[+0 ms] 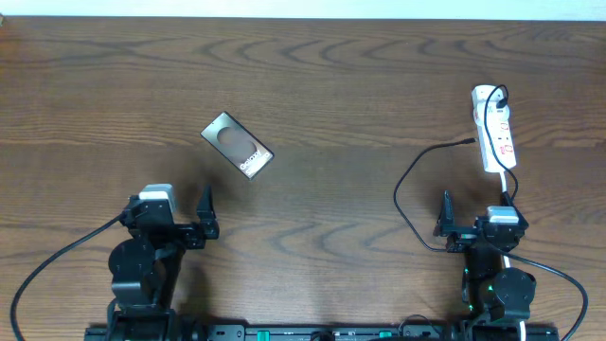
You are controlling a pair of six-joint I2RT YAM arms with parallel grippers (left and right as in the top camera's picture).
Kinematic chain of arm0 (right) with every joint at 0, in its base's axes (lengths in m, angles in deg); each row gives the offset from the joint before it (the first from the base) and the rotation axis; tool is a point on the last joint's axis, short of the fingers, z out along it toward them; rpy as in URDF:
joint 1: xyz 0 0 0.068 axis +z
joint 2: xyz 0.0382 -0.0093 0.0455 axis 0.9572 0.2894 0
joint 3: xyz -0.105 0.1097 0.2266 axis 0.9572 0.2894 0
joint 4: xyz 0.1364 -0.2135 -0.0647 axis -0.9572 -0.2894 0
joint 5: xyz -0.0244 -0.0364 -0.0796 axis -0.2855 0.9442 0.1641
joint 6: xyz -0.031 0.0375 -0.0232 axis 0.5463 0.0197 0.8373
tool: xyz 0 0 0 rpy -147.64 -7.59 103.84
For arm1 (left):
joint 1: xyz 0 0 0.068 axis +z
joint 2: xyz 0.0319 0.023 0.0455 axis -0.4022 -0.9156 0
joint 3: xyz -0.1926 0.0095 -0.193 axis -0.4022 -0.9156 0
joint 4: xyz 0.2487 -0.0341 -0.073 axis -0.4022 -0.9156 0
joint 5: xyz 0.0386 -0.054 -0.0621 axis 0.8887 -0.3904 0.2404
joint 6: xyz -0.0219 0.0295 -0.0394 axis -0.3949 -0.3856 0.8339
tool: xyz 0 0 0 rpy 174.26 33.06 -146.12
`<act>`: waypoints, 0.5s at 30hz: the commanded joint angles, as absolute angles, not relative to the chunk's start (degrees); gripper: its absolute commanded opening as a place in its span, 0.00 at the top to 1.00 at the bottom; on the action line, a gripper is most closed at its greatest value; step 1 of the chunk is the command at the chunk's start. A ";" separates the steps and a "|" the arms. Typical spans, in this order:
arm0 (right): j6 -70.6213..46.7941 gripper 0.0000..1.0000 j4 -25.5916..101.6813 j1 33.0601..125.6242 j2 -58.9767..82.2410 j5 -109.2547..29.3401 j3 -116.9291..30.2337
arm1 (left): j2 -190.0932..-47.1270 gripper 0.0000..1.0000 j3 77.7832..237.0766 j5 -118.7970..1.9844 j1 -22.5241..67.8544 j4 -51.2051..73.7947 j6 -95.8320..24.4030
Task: Plug charger to phone and switch on socket
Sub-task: 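Move the left gripper forward over the Galaxy S25 Ultra phone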
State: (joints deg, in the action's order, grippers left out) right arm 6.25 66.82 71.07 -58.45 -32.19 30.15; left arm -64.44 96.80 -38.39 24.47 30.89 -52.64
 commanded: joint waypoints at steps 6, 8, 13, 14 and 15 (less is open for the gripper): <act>6.51 0.01 66.56 70.96 -58.76 -32.52 30.21 | -64.53 0.02 103.27 -39.17 24.67 23.90 -51.70; 6.51 0.01 66.56 70.96 -58.76 -32.52 30.21 | -64.55 0.02 104.65 -39.17 24.67 22.04 -51.70; 6.51 0.01 66.56 70.96 -58.76 -32.52 30.21 | -65.73 0.02 107.53 -39.17 24.67 17.78 -50.94; 6.51 0.01 66.56 70.96 -58.76 -32.52 30.21 | -66.32 0.02 107.97 -39.17 24.67 17.01 -50.24; 6.51 0.01 66.56 70.96 -58.76 -32.52 30.21 | -66.69 0.02 108.25 -39.19 24.67 16.44 -50.17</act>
